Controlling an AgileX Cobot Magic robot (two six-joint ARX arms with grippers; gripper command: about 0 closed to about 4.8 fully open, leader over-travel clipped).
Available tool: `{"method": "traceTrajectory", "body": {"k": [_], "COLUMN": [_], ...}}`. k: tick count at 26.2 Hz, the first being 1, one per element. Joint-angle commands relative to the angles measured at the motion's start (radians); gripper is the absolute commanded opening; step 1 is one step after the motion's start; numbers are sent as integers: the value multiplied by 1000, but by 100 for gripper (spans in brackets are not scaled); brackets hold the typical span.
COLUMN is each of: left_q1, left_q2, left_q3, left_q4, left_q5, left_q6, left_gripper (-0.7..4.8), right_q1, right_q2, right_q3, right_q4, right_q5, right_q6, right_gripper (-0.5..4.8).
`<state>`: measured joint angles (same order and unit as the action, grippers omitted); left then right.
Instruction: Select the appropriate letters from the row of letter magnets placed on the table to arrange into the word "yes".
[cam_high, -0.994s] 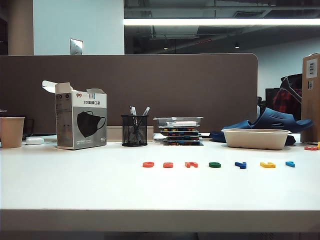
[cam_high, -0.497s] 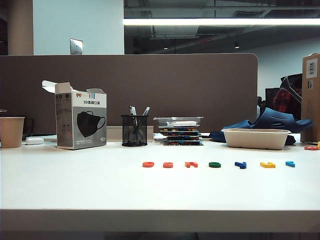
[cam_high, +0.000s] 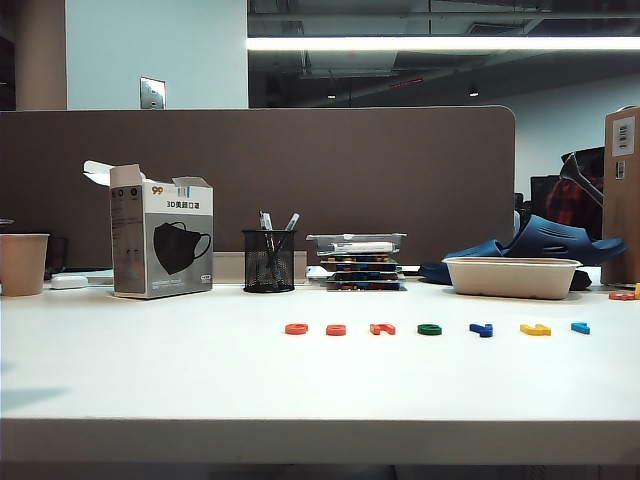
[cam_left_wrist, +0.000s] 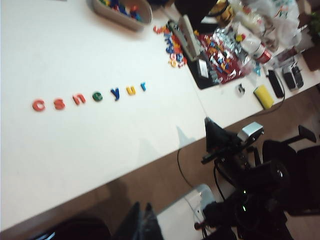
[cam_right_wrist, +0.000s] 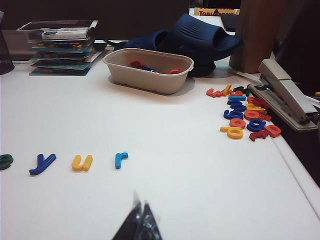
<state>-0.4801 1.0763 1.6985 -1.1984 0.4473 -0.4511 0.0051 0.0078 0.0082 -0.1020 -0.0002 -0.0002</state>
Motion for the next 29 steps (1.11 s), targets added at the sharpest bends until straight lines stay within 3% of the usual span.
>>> {"method": "traceTrajectory", "body": {"k": [1,3,9,17,29], "left_q1": [-71,-98,-130,-130,-130], "left_q2": [36,70,126,132,132], "left_q3": [4,4,4,4,4], "left_q4": [5,14,26,34,40], "left_q5": [-114,-208,-317,-382,-383], "left_q6": [-83,-113,-133,-132,-132], "left_gripper": [-5,-5,-5,-5,-5], "right_q1": [0,0,0,0,0], "right_q2": [-9,-9,-9,-9,-9], "right_q3": [-8,-7,-7,-8,10], "right_q4": [18,17,18,18,24], "right_q5": [1,2,1,1,0], "right_q6": [-1,-1,-1,0,0], "right_gripper": [0,0,0,0,0]}}
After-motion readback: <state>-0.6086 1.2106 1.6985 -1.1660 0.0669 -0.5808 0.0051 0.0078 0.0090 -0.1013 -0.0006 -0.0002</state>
